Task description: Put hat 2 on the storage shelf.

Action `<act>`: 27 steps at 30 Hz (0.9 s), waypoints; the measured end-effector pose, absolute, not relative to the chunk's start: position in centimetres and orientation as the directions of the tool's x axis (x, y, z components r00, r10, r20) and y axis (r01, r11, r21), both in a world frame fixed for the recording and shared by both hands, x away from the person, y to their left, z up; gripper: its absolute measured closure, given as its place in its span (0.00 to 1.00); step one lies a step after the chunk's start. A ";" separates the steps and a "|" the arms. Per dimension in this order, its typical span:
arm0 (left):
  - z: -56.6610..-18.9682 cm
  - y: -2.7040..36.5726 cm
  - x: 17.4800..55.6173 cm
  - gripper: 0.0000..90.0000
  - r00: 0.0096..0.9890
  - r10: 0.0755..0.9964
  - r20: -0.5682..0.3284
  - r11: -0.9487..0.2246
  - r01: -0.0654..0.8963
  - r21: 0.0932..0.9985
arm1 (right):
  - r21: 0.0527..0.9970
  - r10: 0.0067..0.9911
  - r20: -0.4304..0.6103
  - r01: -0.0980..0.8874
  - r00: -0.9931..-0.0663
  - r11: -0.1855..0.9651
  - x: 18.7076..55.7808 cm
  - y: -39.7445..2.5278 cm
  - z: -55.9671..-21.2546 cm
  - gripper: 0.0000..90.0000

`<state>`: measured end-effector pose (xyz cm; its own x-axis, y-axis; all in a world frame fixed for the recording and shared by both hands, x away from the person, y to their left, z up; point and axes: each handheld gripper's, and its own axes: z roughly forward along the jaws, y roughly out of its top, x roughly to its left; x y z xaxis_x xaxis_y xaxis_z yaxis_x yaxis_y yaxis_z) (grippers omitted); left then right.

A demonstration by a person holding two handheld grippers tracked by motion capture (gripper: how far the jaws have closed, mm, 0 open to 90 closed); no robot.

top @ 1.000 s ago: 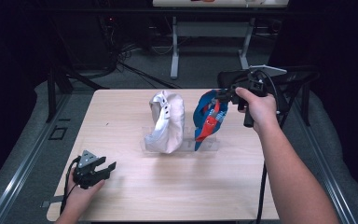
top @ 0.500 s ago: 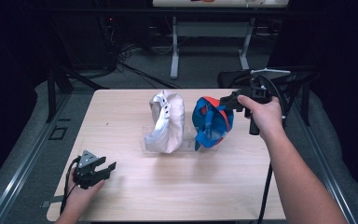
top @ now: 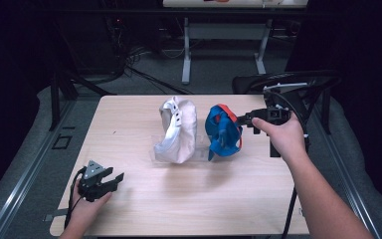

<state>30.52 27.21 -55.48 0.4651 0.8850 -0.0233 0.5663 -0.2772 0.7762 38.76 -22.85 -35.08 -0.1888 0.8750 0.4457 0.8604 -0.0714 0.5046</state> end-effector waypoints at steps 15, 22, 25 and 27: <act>-55.5 27.2 30.5 0.54 0.466 0.884 -0.024 -0.278 0.567 0.776 | 0.558 0.863 0.435 0.829 -0.257 -0.035 35.0 -22.8 -39.3 0.55; -55.6 27.1 30.6 0.54 0.464 0.885 -0.023 -0.278 0.568 0.775 | 0.582 0.841 0.470 0.811 -0.267 -0.068 32.8 -22.9 -42.6 0.54; -55.7 27.1 30.6 0.53 0.466 0.884 -0.020 -0.281 0.567 0.774 | 0.594 0.851 0.445 0.803 -0.279 -0.047 31.9 -22.6 -44.2 0.53; -55.7 27.1 30.6 0.53 0.466 0.885 -0.022 -0.280 0.568 0.774 | 0.610 0.850 0.440 0.791 -0.290 -0.046 31.3 -22.3 -45.2 0.53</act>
<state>30.60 27.06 -55.70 0.4659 0.8846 -0.0221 0.5675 -0.2796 0.7744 31.28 -22.35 -45.18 -0.2899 0.8500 0.4399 0.7910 -0.0460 0.6101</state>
